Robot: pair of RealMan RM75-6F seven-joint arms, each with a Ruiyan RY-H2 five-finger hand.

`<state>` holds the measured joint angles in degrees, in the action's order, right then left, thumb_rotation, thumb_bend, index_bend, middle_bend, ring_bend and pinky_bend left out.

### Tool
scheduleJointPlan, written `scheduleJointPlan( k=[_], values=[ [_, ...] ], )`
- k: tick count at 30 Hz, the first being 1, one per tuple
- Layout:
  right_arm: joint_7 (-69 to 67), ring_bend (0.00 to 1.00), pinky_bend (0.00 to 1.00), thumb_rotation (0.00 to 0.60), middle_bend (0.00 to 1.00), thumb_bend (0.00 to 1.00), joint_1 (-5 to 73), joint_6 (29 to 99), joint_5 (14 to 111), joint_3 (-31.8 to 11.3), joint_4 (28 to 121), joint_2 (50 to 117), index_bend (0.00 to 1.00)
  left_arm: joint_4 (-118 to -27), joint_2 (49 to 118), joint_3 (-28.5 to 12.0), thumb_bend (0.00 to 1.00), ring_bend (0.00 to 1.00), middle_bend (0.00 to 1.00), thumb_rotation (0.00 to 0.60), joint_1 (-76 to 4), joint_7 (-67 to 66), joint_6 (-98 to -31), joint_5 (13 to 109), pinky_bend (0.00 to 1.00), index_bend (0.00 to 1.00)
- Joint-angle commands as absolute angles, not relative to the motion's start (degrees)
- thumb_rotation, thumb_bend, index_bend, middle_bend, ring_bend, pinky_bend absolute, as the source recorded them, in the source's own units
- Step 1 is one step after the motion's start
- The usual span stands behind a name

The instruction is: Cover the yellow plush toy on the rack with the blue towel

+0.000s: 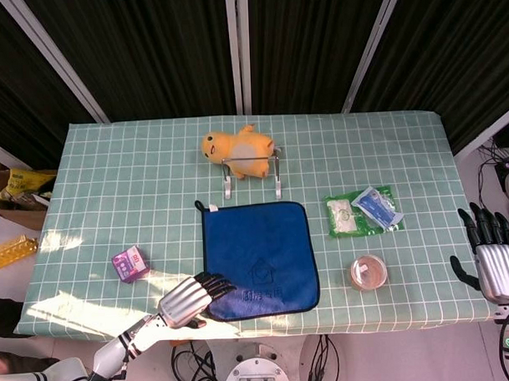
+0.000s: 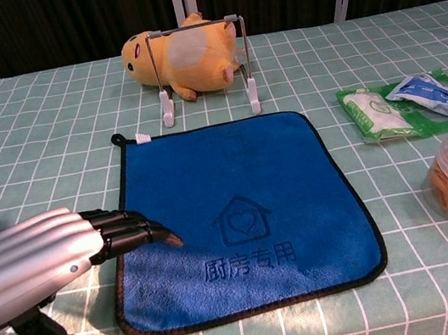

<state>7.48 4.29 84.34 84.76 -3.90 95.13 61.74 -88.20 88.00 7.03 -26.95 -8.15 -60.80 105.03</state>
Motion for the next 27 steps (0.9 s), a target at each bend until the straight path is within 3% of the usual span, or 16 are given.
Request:
scheduleJointPlan(
  k=[1,12,27],
  values=[
    [6.86,0.00,0.00,0.600,0.00,0.32,4.40,84.58,85.45,-3.87,94.55,62.03,0.00,-87.83,88.51,7.17,0.14,0.17,0.20,0.600,-27.12,-7.83,-61.27,105.06,0.27,0.19],
    [4.92,0.00,0.00,0.600,0.00,0.33,4.02,85.05,85.53,-3.77,92.65,61.99,0.00,-85.81,91.17,7.86,0.17,0.17,0.21,0.600,-28.06,-7.35,-61.48,104.55,0.27,0.22],
    [5.62,0.00,0.00,0.600,0.00,0.33,4.20,84.60,85.48,-3.68,92.69,62.38,0.00,-84.00,92.04,7.91,0.29,0.17,0.23,0.600,-28.59,-10.18,-62.16,103.24,0.27,0.33]
  ],
)
